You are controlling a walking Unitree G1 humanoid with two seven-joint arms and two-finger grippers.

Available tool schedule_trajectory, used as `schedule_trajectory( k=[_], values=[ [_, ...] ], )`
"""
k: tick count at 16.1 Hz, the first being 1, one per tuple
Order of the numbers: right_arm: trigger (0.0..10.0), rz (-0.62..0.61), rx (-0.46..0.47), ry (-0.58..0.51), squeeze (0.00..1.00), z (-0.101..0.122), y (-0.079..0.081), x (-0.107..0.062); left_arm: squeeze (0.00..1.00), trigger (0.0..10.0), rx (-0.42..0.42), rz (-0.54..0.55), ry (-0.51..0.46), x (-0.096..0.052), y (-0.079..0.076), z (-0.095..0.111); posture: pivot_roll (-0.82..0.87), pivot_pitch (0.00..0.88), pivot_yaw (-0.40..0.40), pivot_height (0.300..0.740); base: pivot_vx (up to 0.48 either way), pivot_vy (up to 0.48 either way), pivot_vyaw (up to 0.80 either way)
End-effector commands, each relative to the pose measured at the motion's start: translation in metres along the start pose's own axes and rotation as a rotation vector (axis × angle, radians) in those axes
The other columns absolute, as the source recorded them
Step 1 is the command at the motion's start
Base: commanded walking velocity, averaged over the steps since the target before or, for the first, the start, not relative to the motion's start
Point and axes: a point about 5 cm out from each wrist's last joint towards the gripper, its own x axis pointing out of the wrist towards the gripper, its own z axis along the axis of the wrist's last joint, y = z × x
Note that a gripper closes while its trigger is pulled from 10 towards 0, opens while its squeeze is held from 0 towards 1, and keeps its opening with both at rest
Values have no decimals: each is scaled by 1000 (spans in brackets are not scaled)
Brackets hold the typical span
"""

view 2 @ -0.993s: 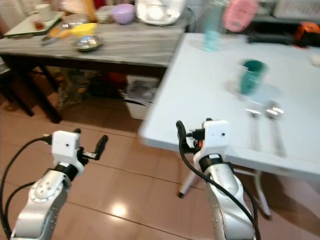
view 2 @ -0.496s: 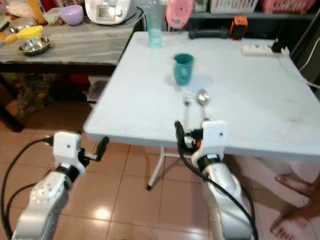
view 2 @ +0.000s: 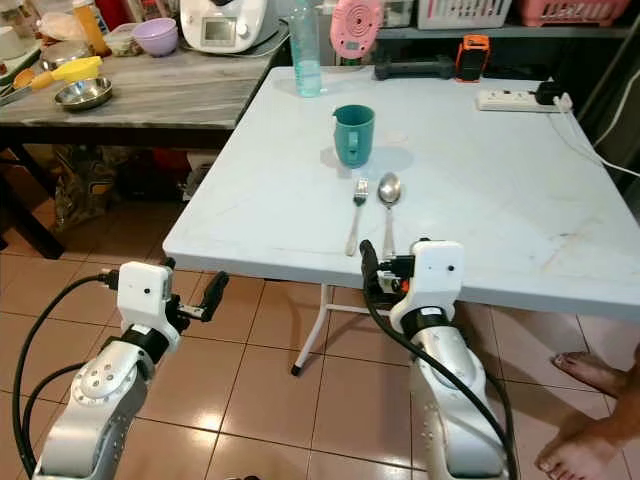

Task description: Setting the table

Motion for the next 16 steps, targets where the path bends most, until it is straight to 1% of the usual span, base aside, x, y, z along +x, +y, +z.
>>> schedule_trajectory(
  k=[1, 2, 5, 9, 12, 16],
  values=[
    [10000, 2, -4, -12, 0, 2, 2, 1, 0, 10000, 21, 1, -20, 1, 3, 5, -17, 95, 105, 740, 0, 0, 0],
    [10000, 0, -4, -12, 0, 2, 2, 1, 0, 10000, -9, 2, -20, 1, 4, 5, -19, 94, 106, 740, 0, 0, 0],
    [10000, -6, -3, -15, 0, 2, 2, -1, 0, 10000, -4, -50, -35, 0, 0, 7, -23, 94, 109, 740, 0, 0, 0],
    [10000, -16, -4, -16, 0, 2, -2, -3, 0, 10000, -3, -69, -42, 0, -3, 7, -28, 95, 107, 740, 0, 0, 0],
    [10000, -16, -8, -19, 0, 3, -2, -2, 0, 10000, -21, -82, -44, -1, -5, 7, -29, 96, 106, 740, 249, 0, 0],
    [10000, -22, -14, -20, 0, 3, -4, -2, 0, 10000, -24, -96, -48, -1, -8, 6, -32, 97, 103, 740, 324, 0, 0]
  ],
)
